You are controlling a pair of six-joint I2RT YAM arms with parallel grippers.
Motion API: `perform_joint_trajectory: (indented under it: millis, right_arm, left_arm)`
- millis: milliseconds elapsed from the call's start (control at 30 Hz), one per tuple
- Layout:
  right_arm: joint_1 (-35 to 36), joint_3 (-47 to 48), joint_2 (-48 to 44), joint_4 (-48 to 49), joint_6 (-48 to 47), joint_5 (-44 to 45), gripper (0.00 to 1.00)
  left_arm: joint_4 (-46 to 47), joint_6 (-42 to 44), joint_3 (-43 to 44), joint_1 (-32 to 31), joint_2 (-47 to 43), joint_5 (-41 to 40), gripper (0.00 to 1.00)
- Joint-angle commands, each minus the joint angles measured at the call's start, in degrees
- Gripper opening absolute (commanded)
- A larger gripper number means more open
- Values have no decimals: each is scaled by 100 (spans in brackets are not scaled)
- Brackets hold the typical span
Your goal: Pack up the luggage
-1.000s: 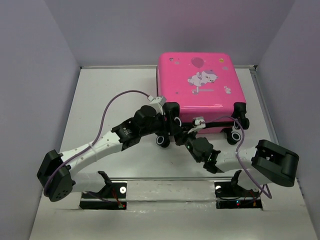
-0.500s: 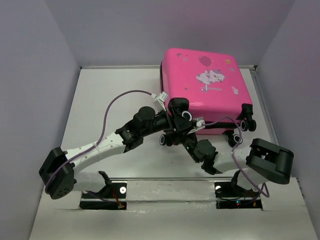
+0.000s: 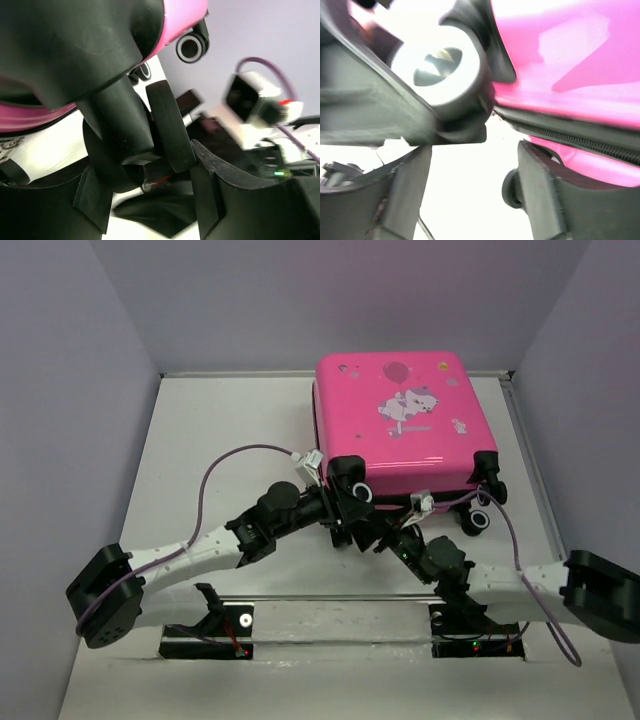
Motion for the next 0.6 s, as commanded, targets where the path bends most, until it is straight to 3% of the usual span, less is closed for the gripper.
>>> perform_joint_trajectory:
  millis: [0, 33, 67, 100, 167, 300, 567]
  right_arm:
    - [18, 817, -1317, -3250, 27, 96, 80]
    - [18, 922, -1511, -3707, 10, 53, 82]
    - [18, 1106, -1817, -4086, -8, 35, 88]
    - [18, 1178, -1925, -4673, -8, -17, 89]
    - [18, 1292, -2066, -4968, -69, -140, 94]
    - [18, 1774, -1682, -5136, -271, -195, 95]
    - [18, 2557, -731, -4267, -922, 26, 96]
  left_arm:
    - [1829, 471, -92, -6, -487, -88, 38]
    - [1820, 471, -136, -6, -487, -123, 46]
    - [1820, 471, -215, 11, -478, -150, 62]
    - [1811, 471, -251, 46, -469, -185, 69]
    - [1811, 471, -338, 73, -452, -202, 86]
    - [1855, 348, -462, 213, -469, -159, 98]
    - [1846, 295, -708, 477, -627, -27, 99]
